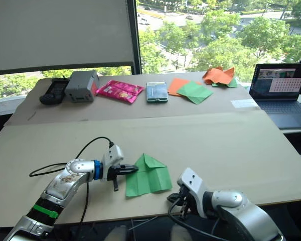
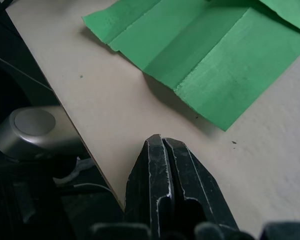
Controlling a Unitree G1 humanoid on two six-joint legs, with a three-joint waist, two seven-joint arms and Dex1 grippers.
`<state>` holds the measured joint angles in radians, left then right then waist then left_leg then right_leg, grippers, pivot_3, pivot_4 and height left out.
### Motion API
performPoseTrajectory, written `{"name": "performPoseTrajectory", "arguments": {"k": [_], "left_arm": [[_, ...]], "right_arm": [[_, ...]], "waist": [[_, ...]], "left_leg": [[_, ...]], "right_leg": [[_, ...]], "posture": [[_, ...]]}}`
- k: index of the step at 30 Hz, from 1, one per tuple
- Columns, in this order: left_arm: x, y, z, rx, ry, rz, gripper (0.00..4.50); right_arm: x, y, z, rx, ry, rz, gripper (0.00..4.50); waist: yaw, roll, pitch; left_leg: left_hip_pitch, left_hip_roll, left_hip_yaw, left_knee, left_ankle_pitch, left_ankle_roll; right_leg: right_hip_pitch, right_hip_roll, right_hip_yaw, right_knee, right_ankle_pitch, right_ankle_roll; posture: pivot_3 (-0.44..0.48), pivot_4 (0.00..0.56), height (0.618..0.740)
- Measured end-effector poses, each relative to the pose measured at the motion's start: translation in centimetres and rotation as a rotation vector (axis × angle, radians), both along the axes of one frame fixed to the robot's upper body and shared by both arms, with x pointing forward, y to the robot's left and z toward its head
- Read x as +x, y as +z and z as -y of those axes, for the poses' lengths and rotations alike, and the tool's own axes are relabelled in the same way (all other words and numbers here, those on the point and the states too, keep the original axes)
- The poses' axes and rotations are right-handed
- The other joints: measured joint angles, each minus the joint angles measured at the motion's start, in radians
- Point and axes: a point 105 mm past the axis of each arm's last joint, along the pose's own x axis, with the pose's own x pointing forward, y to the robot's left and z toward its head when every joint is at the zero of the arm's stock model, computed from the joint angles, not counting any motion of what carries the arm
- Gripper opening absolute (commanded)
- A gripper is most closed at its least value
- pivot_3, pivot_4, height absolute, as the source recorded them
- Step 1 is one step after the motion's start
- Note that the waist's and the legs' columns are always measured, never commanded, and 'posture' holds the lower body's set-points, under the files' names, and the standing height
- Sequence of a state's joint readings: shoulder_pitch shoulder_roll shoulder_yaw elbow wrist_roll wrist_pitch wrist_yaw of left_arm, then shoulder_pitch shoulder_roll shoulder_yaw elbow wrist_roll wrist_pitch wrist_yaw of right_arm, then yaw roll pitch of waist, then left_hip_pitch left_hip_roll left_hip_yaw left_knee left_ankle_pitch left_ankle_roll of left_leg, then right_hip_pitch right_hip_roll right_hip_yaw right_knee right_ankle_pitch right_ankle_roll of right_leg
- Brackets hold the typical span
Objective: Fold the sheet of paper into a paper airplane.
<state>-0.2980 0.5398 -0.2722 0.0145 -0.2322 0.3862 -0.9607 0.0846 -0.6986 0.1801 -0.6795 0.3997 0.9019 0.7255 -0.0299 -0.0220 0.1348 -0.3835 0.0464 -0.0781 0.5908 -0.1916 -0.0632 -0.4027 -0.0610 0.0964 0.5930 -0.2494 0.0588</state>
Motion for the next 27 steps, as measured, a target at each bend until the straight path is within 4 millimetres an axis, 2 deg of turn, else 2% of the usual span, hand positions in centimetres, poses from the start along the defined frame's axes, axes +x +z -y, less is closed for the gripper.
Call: {"name": "performPoseTrajectory", "arguments": {"k": [4,11,18,24,27], "left_arm": [[0.0,-0.1,0.0,0.002,0.003,0.000,0.03],[0.1,-0.1,0.2,0.000,0.006,0.004,0.03],[0.0,0.0,0.3,-0.001,-0.001,0.011,0.03],[0.0,-0.1,0.4,-0.002,-0.004,0.012,0.03],[0.0,-0.1,0.3,0.003,-0.002,0.015,0.03]], "right_arm": [[1.0,-0.2,-0.6,0.005,-0.039,0.038,0.00],[2.1,-0.4,-0.1,0.017,-0.108,0.094,0.00],[4.8,0.1,0.9,0.109,-0.309,0.163,0.00],[5.3,1.5,-1.1,0.249,-0.293,0.180,0.00],[5.6,2.4,-3.1,0.313,-0.224,0.177,0.00]], "waist": [[-0.001,-0.001,-0.001],[0.004,-0.002,-0.001],[0.008,-0.001,-0.001],[0.009,0.001,-0.002],[0.007,0.002,-0.002]], "left_leg": [[0.001,0.000,0.000,0.000,0.000,0.000],[0.001,0.000,0.000,0.000,0.000,0.000],[0.000,0.000,0.000,0.000,0.000,0.000],[0.000,0.000,0.000,0.000,0.000,0.001],[0.000,0.000,0.000,0.000,0.000,0.001]], "right_leg": [[0.000,0.000,0.000,0.000,0.000,0.000],[0.000,0.000,0.000,0.000,0.000,0.000],[0.000,0.000,0.000,0.000,0.000,0.000],[0.000,0.001,0.000,0.002,0.000,0.000],[0.000,0.001,0.000,0.002,0.000,0.000]], "posture": [[0.000,0.150,0.721],[0.000,0.150,0.721],[0.000,0.150,0.721],[0.000,0.150,0.721],[0.000,0.150,0.721]]}}
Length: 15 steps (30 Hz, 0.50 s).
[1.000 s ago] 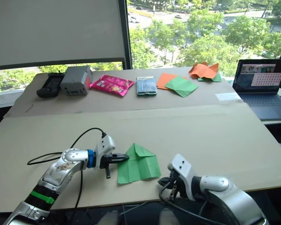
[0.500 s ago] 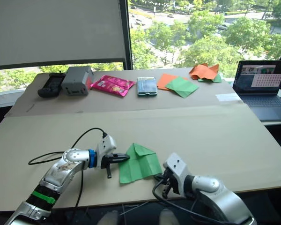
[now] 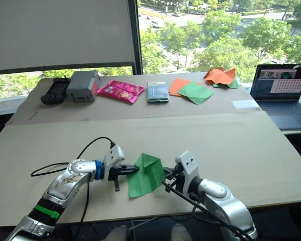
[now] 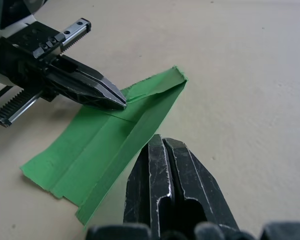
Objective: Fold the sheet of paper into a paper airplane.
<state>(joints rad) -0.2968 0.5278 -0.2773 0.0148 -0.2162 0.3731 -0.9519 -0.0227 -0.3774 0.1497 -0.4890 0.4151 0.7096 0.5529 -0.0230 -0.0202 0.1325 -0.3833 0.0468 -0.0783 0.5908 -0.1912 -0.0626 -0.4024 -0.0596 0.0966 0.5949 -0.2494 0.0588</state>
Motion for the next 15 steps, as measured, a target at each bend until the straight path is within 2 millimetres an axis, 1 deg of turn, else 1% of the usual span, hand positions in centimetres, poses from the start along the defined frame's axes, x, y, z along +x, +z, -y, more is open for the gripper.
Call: {"name": "performPoseTrajectory", "arguments": {"k": [3,8,15], "left_arm": [[0.0,0.0,0.1,-0.004,-0.002,0.001,0.03],[0.0,0.2,0.1,-0.007,-0.002,-0.003,0.03],[0.1,0.3,0.1,-0.023,0.010,-0.035,0.03]], "right_arm": [[0.3,0.3,-1.0,0.011,0.040,0.007,0.00],[0.6,-0.5,-1.1,-0.001,0.047,-0.022,0.00],[0.5,-0.7,-1.7,-0.007,0.080,-0.017,0.00]], "waist": [[0.003,0.002,-0.001],[0.004,0.004,-0.003],[0.002,0.005,-0.003]], "left_leg": [[0.000,0.000,0.000,0.000,0.000,0.000],[-0.001,0.000,0.000,0.000,0.001,0.001],[-0.001,0.000,0.000,0.000,0.002,0.003]], "right_leg": [[0.001,0.000,0.000,0.000,0.000,0.000],[0.000,0.000,0.000,0.000,0.000,0.000],[0.000,0.001,0.000,0.001,0.000,0.000]], "posture": [[0.000,0.150,0.721],[0.000,0.150,0.721],[0.000,0.150,0.721]]}}
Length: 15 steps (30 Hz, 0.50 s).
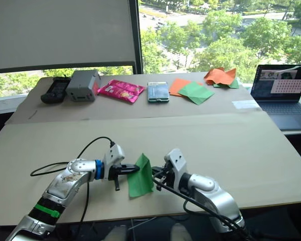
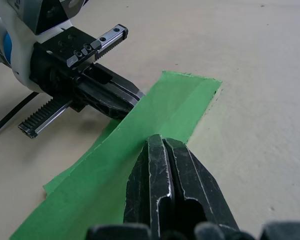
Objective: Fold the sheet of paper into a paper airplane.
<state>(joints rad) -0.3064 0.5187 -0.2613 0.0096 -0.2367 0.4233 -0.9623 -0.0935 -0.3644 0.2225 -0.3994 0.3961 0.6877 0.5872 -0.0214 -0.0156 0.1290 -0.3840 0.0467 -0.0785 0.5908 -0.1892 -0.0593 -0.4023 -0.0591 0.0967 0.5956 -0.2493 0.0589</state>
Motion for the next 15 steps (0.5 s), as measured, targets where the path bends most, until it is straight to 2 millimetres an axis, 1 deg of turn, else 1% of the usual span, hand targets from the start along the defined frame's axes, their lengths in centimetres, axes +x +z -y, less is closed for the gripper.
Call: {"name": "performPoseTrajectory", "arguments": {"k": [5,15], "left_arm": [[0.1,0.1,0.1,-0.007,0.006,-0.012,0.03],[0.1,0.2,0.3,-0.014,0.011,-0.017,0.03]], "right_arm": [[0.1,0.2,-0.6,0.016,0.009,0.006,0.00],[0.1,-0.2,-1.3,0.010,0.024,-0.006,0.00]], "waist": [[0.000,0.000,0.000],[-0.001,0.000,0.000]], "left_leg": [[0.000,0.000,0.000,0.000,0.000,0.001],[0.000,0.000,0.000,0.000,0.002,0.003]], "right_leg": [[0.000,0.000,0.000,0.000,0.000,0.000],[0.000,0.000,0.000,0.001,0.000,0.000]], "posture": [[0.000,0.150,0.721],[0.000,0.150,0.721]]}}
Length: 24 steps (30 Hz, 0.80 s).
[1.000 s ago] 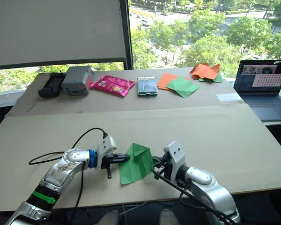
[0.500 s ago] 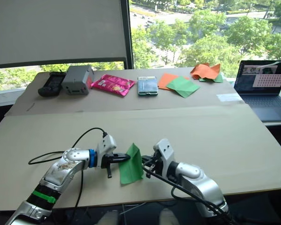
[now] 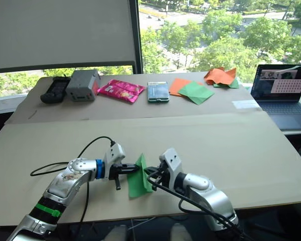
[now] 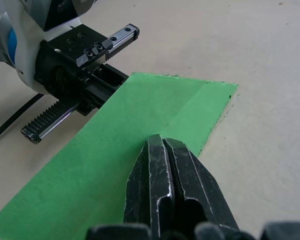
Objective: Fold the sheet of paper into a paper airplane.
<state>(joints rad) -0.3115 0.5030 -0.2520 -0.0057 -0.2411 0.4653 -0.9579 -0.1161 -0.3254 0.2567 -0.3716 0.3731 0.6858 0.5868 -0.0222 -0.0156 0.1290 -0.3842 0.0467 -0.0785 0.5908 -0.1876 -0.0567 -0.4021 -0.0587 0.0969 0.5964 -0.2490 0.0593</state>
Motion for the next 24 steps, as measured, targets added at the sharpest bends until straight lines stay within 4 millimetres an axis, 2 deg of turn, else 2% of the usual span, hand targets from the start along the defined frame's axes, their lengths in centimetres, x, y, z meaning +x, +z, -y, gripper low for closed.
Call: {"name": "performPoseTrajectory", "arguments": {"k": [7,13,15,21,24], "left_arm": [[-0.4,-0.1,1.9,-0.017,-0.047,-0.002,0.03],[-0.3,-0.2,1.7,-0.009,-0.039,0.001,0.03],[-0.1,-0.2,1.3,-0.001,-0.028,0.004,0.03],[0.1,0.1,-1.9,0.037,0.052,0.012,0.03],[0.0,0.2,-2.6,0.041,0.074,0.008,0.03]], "right_arm": [[0.3,0.3,-0.3,0.000,0.007,0.014,0.00],[0.3,0.1,-0.9,-0.004,0.019,0.012,0.00],[0.3,-0.2,-1.2,-0.023,0.028,0.010,0.00],[1.0,-1.0,-1.9,-0.056,0.018,0.001,0.00],[1.1,-1.3,-2.1,-0.054,0.015,0.000,0.00]], "waist": [[0.000,0.000,0.000],[-0.002,0.000,0.000],[-0.003,0.000,0.000],[-0.020,0.000,0.000],[-0.021,0.000,0.000]], "left_leg": [[-0.001,0.000,0.000,0.000,0.001,0.002],[0.000,0.000,0.000,0.000,0.002,0.003],[0.000,0.000,0.000,0.000,0.002,0.003],[0.001,0.000,0.000,0.000,0.002,0.003],[0.002,0.000,0.000,0.000,0.002,0.003]], "right_leg": [[0.000,0.000,0.000,0.000,0.000,0.000],[0.000,0.001,0.000,0.001,0.000,0.000],[0.000,0.001,0.000,0.001,0.000,0.000],[0.000,0.001,0.000,0.004,0.000,0.000],[0.000,0.001,0.000,0.006,0.000,0.000]], "posture": [[0.000,0.150,0.721],[0.000,0.150,0.721],[0.000,0.150,0.721],[0.000,0.150,0.721],[0.000,0.150,0.721]]}}
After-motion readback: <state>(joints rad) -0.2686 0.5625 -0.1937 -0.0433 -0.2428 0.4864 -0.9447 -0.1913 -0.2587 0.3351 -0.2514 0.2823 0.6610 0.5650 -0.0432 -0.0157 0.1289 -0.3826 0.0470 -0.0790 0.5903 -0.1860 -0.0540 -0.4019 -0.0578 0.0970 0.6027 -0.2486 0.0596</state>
